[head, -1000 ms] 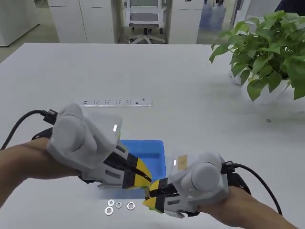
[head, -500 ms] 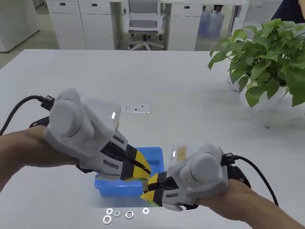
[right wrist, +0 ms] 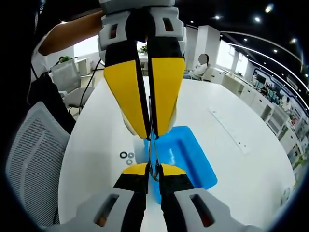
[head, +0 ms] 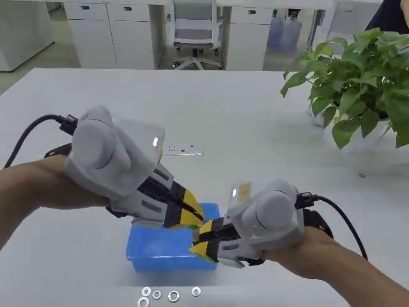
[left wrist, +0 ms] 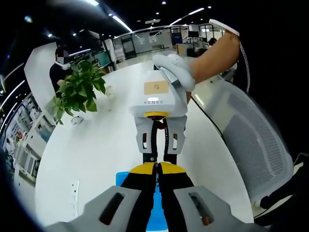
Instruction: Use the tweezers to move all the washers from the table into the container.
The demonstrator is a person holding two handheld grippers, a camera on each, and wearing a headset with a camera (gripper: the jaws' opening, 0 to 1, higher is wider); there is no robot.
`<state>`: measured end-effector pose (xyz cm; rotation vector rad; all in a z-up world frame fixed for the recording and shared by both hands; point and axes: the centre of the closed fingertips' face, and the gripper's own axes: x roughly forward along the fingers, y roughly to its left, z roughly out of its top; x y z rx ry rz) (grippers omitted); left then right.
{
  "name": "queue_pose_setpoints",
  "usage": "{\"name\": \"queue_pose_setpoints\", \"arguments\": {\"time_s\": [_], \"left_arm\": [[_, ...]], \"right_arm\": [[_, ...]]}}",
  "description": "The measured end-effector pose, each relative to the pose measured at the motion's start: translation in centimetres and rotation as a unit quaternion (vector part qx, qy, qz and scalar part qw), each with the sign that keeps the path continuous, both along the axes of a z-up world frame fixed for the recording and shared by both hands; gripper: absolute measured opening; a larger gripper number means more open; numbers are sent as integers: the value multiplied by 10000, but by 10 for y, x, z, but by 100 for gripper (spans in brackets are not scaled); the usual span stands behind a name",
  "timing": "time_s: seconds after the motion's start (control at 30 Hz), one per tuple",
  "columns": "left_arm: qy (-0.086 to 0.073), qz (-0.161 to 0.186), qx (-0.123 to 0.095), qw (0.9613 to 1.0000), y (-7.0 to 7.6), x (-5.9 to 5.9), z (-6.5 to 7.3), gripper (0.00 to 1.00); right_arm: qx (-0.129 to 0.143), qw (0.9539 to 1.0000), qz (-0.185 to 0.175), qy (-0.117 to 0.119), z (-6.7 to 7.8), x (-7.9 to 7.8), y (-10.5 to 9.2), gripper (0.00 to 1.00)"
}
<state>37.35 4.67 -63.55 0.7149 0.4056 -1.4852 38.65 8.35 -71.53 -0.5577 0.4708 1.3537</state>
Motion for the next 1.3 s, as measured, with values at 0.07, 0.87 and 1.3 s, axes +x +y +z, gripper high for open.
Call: {"name": "queue_pose_setpoints", "arguments": {"time_s": [0.07,0.87,1.3], "left_arm": [[-9,16,4,10000,1,3,-1,5],[116,231,96,9996,15,42,-37,5],[247,353,89,9990,19,53,-57,5]], "right_arm": [[8,10000,11,1,-1,3,1,9],[-76,9997,138,190,-36,38,15,10],[-204,9993,223,241,-58,47,17,10]]}}
